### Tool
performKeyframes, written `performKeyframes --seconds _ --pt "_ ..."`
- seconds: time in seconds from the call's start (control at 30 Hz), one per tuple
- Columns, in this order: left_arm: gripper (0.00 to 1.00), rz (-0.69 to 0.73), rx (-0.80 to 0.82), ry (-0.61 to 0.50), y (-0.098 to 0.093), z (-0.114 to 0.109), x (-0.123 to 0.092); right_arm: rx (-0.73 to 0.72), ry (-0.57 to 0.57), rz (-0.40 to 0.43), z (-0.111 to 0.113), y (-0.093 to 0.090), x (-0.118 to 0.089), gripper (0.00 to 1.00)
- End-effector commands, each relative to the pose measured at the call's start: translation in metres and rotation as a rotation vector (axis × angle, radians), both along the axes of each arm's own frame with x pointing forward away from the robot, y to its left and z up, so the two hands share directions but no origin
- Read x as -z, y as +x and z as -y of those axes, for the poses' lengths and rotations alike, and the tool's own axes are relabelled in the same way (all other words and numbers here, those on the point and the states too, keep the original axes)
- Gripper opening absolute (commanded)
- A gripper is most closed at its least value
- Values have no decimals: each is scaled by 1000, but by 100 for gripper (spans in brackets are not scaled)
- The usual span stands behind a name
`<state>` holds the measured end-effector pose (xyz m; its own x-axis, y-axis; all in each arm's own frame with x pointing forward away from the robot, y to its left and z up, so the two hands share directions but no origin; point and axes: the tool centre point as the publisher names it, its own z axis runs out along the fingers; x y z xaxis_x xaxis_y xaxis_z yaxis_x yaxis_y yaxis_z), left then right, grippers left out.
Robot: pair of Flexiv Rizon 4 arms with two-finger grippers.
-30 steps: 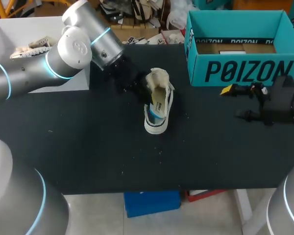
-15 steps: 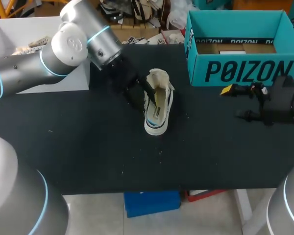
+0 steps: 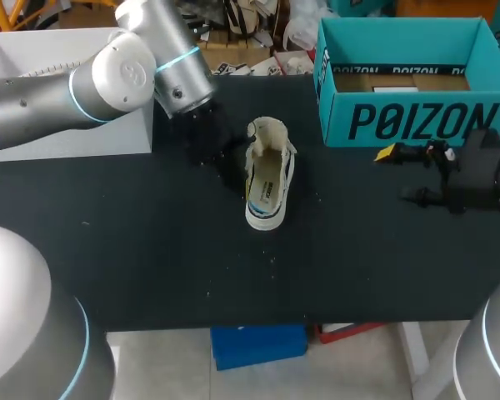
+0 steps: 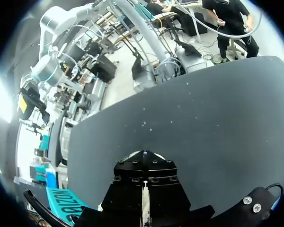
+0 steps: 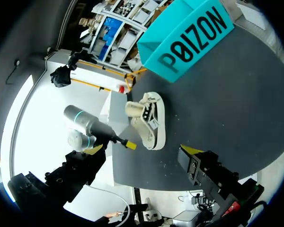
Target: Take the shoe out of the shoebox, open the shoe tongue, remove and reinsert the insole, then place the shoe into the shoebox
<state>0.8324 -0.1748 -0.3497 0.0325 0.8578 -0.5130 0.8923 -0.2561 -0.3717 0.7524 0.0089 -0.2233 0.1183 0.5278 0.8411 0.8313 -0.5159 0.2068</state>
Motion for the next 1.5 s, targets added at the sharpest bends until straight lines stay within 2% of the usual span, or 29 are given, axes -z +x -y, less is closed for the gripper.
performKeyframes --seconds 0.03,0.27,0.6,1.13,1.5 --pt "0 2 -3 14 -2 -3 2 2 -1 -1 -1 0 0 100" --pt "0 8 -36 44 4 -2 13 2 -1 -1 -1 0 0 100" --pt "0 38 -56 65 12 12 20 2 -1 -1 -1 0 0 100" --pt "0 99 -38 170 14 20 40 2 -1 -1 -1 0 0 100" --pt "0 102 31 283 24 26 54 2 -1 -1 -1 0 0 100"
